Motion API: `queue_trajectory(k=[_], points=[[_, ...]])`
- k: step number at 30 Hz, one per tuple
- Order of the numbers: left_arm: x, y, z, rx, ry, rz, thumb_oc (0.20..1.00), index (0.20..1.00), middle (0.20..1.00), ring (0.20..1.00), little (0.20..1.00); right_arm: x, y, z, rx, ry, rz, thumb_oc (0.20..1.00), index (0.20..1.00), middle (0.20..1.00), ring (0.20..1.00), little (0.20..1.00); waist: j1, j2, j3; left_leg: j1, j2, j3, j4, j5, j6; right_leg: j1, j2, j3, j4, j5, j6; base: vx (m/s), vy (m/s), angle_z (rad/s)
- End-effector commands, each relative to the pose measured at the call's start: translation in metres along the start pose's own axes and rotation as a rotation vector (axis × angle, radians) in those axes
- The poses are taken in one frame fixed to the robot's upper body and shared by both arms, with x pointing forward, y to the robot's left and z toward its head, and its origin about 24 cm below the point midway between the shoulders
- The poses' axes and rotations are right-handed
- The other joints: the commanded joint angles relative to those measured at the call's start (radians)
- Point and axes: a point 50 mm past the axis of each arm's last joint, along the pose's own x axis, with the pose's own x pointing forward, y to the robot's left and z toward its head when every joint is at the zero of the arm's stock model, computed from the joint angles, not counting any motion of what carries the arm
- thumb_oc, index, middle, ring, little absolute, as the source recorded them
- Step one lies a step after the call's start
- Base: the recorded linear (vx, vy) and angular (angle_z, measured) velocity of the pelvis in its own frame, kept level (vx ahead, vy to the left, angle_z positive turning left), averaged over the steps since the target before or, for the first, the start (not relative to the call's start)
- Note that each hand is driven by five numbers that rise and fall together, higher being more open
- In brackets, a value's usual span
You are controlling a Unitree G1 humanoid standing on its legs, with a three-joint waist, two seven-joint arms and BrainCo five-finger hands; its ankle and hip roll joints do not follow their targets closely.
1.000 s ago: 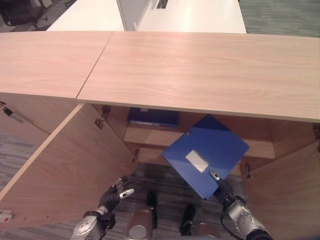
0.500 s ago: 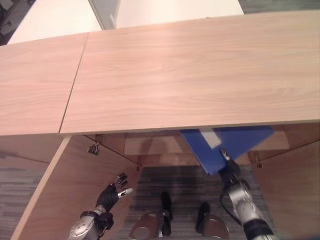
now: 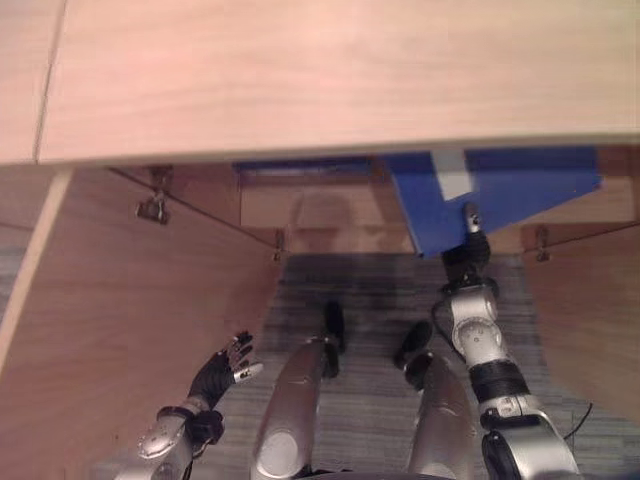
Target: Put the empty folder in the office cabinet
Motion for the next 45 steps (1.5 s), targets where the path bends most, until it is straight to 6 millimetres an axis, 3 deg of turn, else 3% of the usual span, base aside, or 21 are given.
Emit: queue_trajectory(k=[1,2,6,10,15,24,26,38,45], points=[[-0.006,-0.013,0.006,-0.029,-0.054,-0.056,1.0,1.0,1.0,1.0,1.0,0.001,0.03,0.039,0.052,-0.205,0.154,0.2,0.2,0.2,0.2,0.2,0.005,0.019,-0.096,-0.083,0.026,-0.03,0.127,-0.082,0.018,0.0,-0.029,0.043,0.025,-0.052,0.032,0.01,-0.071,-0.01],[-0.006,-0.016,0.011,-0.03,-0.072,-0.07,1.0,1.0,1.0,1.0,1.0,0.005,0.039,0.052,0.079,-0.262,0.176,0.2,0.2,0.2,0.2,0.2,0.01,0.026,-0.107,-0.148,0.027,-0.032,0.184,-0.1,0.017,-0.065,-0.042,0.065,0.089,-0.086,0.017,0.01,-0.066,0.16],[-0.006,-0.023,0.021,-0.043,-0.115,-0.094,1.0,1.0,1.0,1.0,1.0,0.012,0.052,0.072,0.086,-0.341,0.197,0.2,0.2,0.2,0.2,0.2,0.02,0.041,-0.122,-0.251,0.032,-0.045,0.264,-0.125,0.024,-0.177,-0.065,0.104,0.199,-0.132,-0.005,0.02,-0.048,0.07],[-0.006,-0.032,0.036,-0.075,-0.169,-0.122,1.0,1.0,1.0,1.0,1.0,0.028,0.083,0.105,0.042,-0.437,0.247,0.2,0.2,0.2,0.2,0.2,0.029,0.047,-0.144,-0.387,0.042,-0.064,0.407,-0.17,0.024,-0.32,-0.085,0.147,0.358,-0.197,-0.032,0.06,-0.073,0.05],[-0.005,-0.033,0.038,-0.079,-0.156,-0.114,1.0,1.0,1.0,1.0,1.0,0.05,0.104,0.137,0.091,-0.518,0.209,0.2,0.2,0.2,0.2,0.2,0.04,0.038,-0.166,-0.449,0.042,-0.072,0.461,-0.189,0.018,-0.386,-0.091,0.165,0.426,-0.226,-0.04,0.04,-0.052,0.08],[-0.006,-0.026,0.033,-0.029,-0.099,-0.091,1.0,1.0,1.0,1.0,1.0,0.085,0.099,0.165,0.053,-0.471,-0.005,0.2,0.2,0.2,0.2,0.2,0.059,0.017,-0.188,-0.453,0.048,-0.073,0.444,-0.186,0.01,-0.384,-0.085,0.147,0.411,-0.223,-0.035,0.0,0.0,0.0],[-0.008,-0.022,0.032,-0.007,-0.084,-0.087,1.0,1.0,1.0,1.0,1.0,0.092,0.095,0.179,0.002,-0.451,-0.095,0.2,0.2,0.2,0.2,0.2,0.066,0.008,-0.191,-0.441,0.046,-0.074,0.426,-0.185,0.004,-0.368,-0.077,0.141,0.394,-0.222,-0.028,-0.02,-0.008,0.0],[-0.008,-0.016,0.037,0.047,-0.066,-0.091,1.0,1.0,1.0,1.0,1.0,0.099,0.109,0.199,-0.057,-0.413,-0.104,0.2,0.2,0.2,0.2,0.2,0.106,0.014,-0.185,-0.44,0.035,-0.087,0.402,-0.169,0.001,-0.34,-0.083,0.1,0.367,-0.216,-0.02,0.0,-0.01,0.03],[-0.007,-0.017,0.038,0.03,-0.066,-0.099,1.0,1.0,1.0,1.0,1.0,0.098,0.107,0.206,-0.098,-0.41,-0.101,0.2,0.2,0.2,0.2,0.2,0.112,0.018,-0.182,-0.444,0.035,-0.091,0.375,-0.153,-0.005,-0.337,-0.083,0.08,0.342,-0.21,-0.014,0.0,-0.015,0.05]])
